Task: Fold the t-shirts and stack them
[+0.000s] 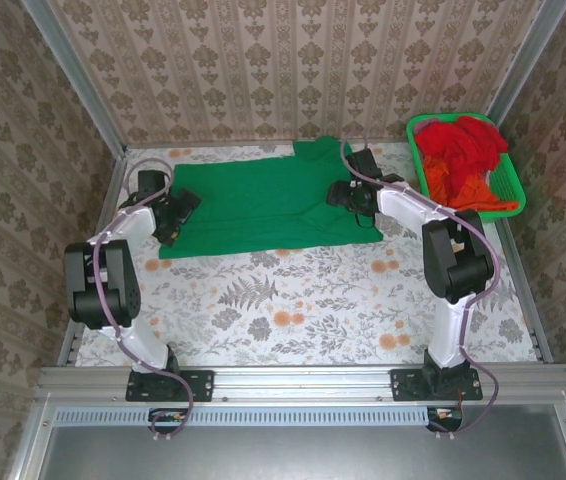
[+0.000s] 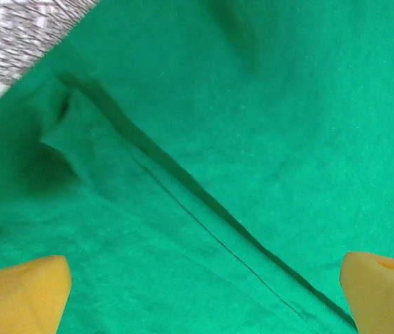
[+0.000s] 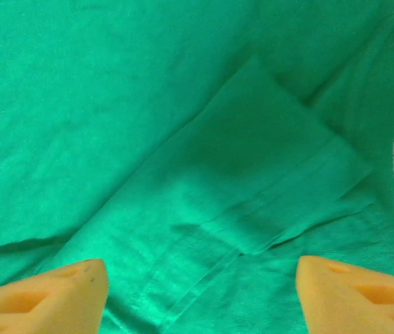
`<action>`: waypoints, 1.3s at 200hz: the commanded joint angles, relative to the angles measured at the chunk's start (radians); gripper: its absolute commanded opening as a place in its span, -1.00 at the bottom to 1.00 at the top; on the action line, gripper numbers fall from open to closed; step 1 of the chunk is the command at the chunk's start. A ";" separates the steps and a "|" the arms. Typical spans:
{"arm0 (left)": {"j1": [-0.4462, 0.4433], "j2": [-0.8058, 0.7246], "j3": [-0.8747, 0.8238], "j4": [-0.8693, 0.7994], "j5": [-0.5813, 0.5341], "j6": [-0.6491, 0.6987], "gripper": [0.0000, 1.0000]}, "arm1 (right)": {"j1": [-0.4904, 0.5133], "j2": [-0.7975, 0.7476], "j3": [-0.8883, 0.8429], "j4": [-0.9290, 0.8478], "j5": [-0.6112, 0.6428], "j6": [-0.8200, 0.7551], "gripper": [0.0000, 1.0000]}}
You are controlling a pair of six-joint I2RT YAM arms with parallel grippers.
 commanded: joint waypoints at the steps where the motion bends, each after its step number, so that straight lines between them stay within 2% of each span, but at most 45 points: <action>1: -0.002 0.051 -0.025 0.058 0.045 0.036 1.00 | 0.005 0.054 -0.032 0.026 -0.108 0.041 0.35; 30: 0.005 0.078 -0.070 0.082 0.051 0.033 1.00 | -0.001 0.053 -0.111 0.023 -0.098 0.081 0.27; 69: 0.002 0.022 -0.219 0.094 0.018 0.039 1.00 | -0.014 -0.046 -0.309 0.036 -0.071 0.102 0.39; 115: -0.033 -0.175 -0.461 0.050 -0.008 0.010 0.99 | -0.014 -0.240 -0.581 0.002 -0.064 0.137 0.44; 159: -0.132 -0.379 -0.619 -0.054 -0.077 -0.050 1.00 | 0.008 -0.432 -0.819 0.008 -0.113 0.233 0.46; 205: -0.174 -0.500 -0.561 -0.173 -0.091 -0.079 1.00 | 0.016 -0.549 -0.807 -0.041 -0.102 0.204 0.47; 260: -0.108 -0.399 -0.478 -0.105 0.004 -0.132 1.00 | 0.024 -0.476 -0.753 -0.007 -0.120 0.199 0.47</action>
